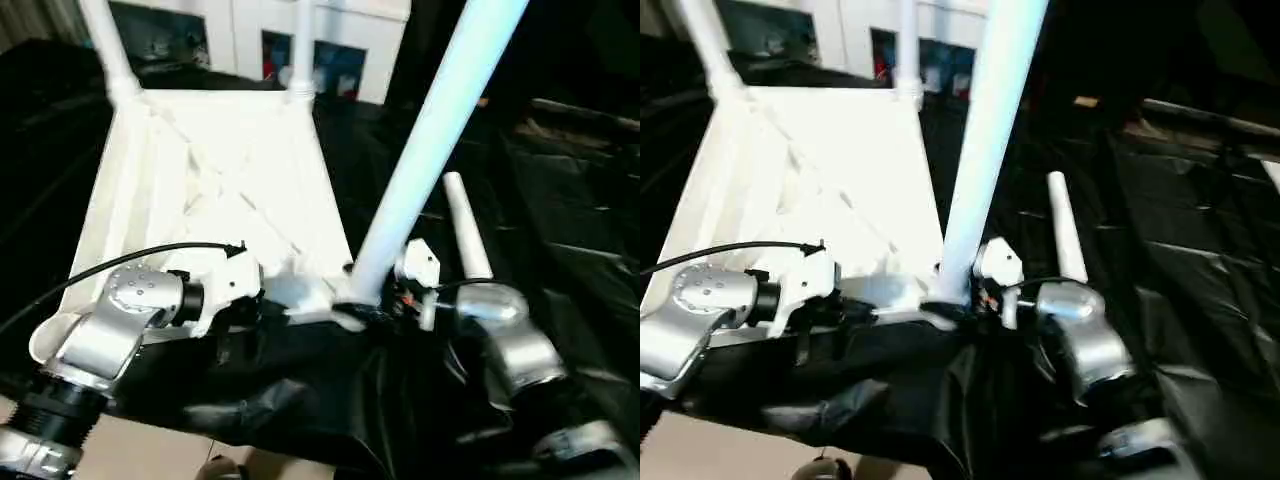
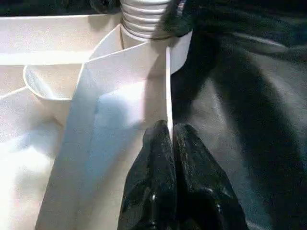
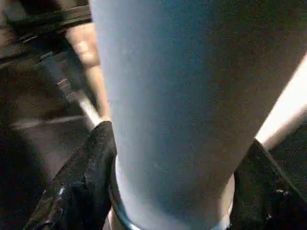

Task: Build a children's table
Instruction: Rotate leg to tighten

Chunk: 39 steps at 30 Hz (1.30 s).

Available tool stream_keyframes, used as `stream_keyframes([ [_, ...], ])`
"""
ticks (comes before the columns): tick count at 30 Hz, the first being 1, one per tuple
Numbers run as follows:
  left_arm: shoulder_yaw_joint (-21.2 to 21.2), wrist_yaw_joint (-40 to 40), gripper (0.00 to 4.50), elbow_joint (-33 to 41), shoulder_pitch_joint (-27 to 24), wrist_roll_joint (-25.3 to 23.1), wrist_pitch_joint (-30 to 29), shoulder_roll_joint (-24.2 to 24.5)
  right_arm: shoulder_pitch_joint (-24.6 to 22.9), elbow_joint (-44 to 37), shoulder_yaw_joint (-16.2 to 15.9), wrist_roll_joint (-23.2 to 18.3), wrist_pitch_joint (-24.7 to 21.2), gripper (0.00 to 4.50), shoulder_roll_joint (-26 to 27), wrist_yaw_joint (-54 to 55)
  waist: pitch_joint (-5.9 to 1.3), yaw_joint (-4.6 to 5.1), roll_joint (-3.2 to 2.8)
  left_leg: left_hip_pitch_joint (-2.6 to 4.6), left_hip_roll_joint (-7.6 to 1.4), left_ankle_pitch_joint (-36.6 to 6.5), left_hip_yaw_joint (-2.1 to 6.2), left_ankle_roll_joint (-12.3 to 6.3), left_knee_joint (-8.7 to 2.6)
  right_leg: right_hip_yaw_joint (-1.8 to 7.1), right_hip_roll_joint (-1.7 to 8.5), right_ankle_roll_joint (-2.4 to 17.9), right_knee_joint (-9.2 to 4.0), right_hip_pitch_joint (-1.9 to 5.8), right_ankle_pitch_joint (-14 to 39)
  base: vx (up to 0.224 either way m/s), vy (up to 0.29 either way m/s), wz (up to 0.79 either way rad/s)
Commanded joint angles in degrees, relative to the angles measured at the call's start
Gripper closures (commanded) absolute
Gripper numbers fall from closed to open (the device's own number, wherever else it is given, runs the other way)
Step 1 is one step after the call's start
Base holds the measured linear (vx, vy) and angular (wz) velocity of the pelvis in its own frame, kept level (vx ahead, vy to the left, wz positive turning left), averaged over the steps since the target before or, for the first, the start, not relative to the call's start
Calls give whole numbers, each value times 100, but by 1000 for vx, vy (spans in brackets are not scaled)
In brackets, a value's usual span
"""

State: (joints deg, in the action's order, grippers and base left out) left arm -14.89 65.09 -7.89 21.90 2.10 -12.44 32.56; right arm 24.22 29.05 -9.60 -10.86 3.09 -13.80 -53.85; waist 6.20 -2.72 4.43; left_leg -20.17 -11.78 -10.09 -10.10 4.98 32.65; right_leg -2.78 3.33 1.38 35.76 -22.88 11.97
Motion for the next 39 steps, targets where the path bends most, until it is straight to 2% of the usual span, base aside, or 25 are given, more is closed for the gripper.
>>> stream_keyframes([
  [1,-195,-239,450,-165,-21,-151,-72,-150,-144,311,51,192,-260,178,64,526,-233,10,-51,44,-154,-1478,39,-33,-405,303,436,963,-539,205,2043,0,0,0],
  [4,-193,-987,450,-420,133,-392,-523,-564,-207,447,252,275,-446,178,597,1704,-227,31,-50,48,-151,-1592,52,38,-423,317,428,823,-568,169,2318,0,0,0],
  [7,-219,-1300,450,-497,224,-487,-772,-790,-170,595,345,323,-488,178,881,2304,-215,55,-59,68,-140,-1792,75,109,-432,314,437,655,-629,119,2755,0,0,0],
  [9,-284,-1974,450,-698,439,-700,-1249,-1286,26,979,520,456,-460,178,1462,3488,-205,88,-73,74,-132,-1945,89,188,-448,306,440,579,-650,86,2953,0,0,0],
  [11,-292,-2213,450,-812,537,-756,-1399,-1507,151,1147,586,458,-453,178,1704,3899,-212,107,-87,107,-116,-2168,115,252,-441,285,436,446,-679,60,3229,0,0,0],
  [12,-292,-2213,450,-812,537,-756,-1399,-1507,151,1147,586,458,-453,178,1704,3899,-219,113,-77,109,-115,-2241,122,227,-446,279,436,380,-702,54,3221,0,0,0],
  [13,-409,-2313,450,-967,671,-918,-1462,-1633,375,1300,556,449,-403,178,1964,4070,-239,115,-85,68,-115,-2153,127,186,-468,279,435,363,-696,92,3027,0,0,0],
  [14,-436,-2315,450,-995,698,-952,-1460,-1641,416,1318,555,439,-390,178,2007,4078,-228,127,-86,57,-114,-2165,129,183,-484,276,422,363,-695,79,2991,0,0,0],
  [15,-454,-2322,450,-1017,722,-981,-1459,-1645,446,1315,561,429,-386,178,2050,4038,-239,127,-94,75,-114,-2238,130,192,-481,272,413,368,-698,71,2924,0,0,0],
  [16,-472,-2242,450,-1032,765,-985,-1394,-1608,483,1235,516,418,-306,178,2058,3736,-246,121,-130,93,-119,-2311,127,178,-475,282,419,396,-699,56,2844,0,0,0],
  [17,-476,-2202,450,-1021,771,-979,-1385,-1588,483,1197,495,412,-275,178,2046,3621,-244,128,-108,80,-121,-2327,122,167,-477,285,422,403,-706,61,2811,0,0,0],
  [18,-493,-2115,450,-986,773,-980,-1317,-1526,462,1098,496,340,-232,178,2019,3416,-257,119,-134,65,-122,-2287,128,164,-484,288,419,440,-685,79,2696,0,0,0],
  [19,-510,-2081,450,-969,782,-995,-1274,-1492,455,1045,522,287,-205,143,2019,3331,-277,123,-113,51,-124,-2213,116,135,-479,299,414,473,-670,92,2516,0,0,0],
  [21,-484,-1995,450,-903,783,-961,-1300,-1419,445,909,556,202,-148,108,1953,3128,-286,114,-125,45,-130,-2064,95,91,-476,313,409,566,-646,100,2211,0,0,0],
  [22,-480,-1897,450,-870,777,-935,-1235,-1374,451,860,562,217,-102,106,1896,3079,-292,110,-141,36,-136,-1999,91,59,-474,317,413,630,-632,112,2074,0,0,0],
  [23,-478,-1827,450,-852,775,-920,-1181,-1345,458,835,564,229,-69,99,1856,3051,-298,124,-122,22,-133,-1947,85,39,-473,313,403,674,-629,126,2055,0,0,0],
  [25,-476,-1573,450,-691,724,-834,-1076,-1178,458,654,552,186,-66,73,1619,2837,-311,116,-126,1,-124,-1822,79,25,-461,312,401,697,-617,151,2020,0,0,0],
  [27,-455,-1369,450,-565,678,-759,-988,-1019,439,448,529,81,-234,59,1370,2457,-324,111,-137,0,-129,-1685,65,-14,-450,320,395,741,-607,157,1851,0,0,0],
  [29,-445,-998,450,-468,621,-624,-760,-811,399,244,391,75,-391,41,971,1821,-353,114,-140,-40,-126,-1222,37,-106,-408,322,379,969,-524,201,1161,0,0,0],
  [32,-410,-543,450,-352,531,-373,-347,-586,333,7,216,53,-551,41,462,899,-380,99,-152,-56,-123,-822,11,-214,-363,320,363,1142,-458,238,479,18,-3,-1],
  [33,-410,-543,450,-352,531,-373,-347,-586,333,7,216,53,-551,41,462,899,-394,99,-153,-73,-120,-618,11,-284,-349,310,341,1235,-402,269,40,70,-5,-3],
  [34,-409,-381,450,-343,516,-324,-189,-507,322,-65,180,8,-604,41,295,528,-397,100,-144,-62,-121,-480,3,-351,-336,306,327,1321,-370,266,-299,0,0,0],
  [35,-418,-278,450,-346,510,-321,-147,-425,304,-142,104,-18,-596,41,125,179,-429,81,-158,-5,-127,-334,-17,-450,-305,313,325,1440,-342,261,-638,53,9,3],
  [37,-421,-158,450,-348,493,-283,2,-367,294,-178,39,-13,-580,41,-8,-56,-426,76,-143,-17,-131,-152,-27,-600,-295,306,307,1590,-299,260,-1059,68,10,5],
  [39,-386,-11,450,-300,460,-168,90,-340,311,-172,2,-2,-569,41,-106,-199,-409,65,-146,-15,-133,-242,-32,-627,-296,306,321,1632,-306,256,-964,27,5,1],
])
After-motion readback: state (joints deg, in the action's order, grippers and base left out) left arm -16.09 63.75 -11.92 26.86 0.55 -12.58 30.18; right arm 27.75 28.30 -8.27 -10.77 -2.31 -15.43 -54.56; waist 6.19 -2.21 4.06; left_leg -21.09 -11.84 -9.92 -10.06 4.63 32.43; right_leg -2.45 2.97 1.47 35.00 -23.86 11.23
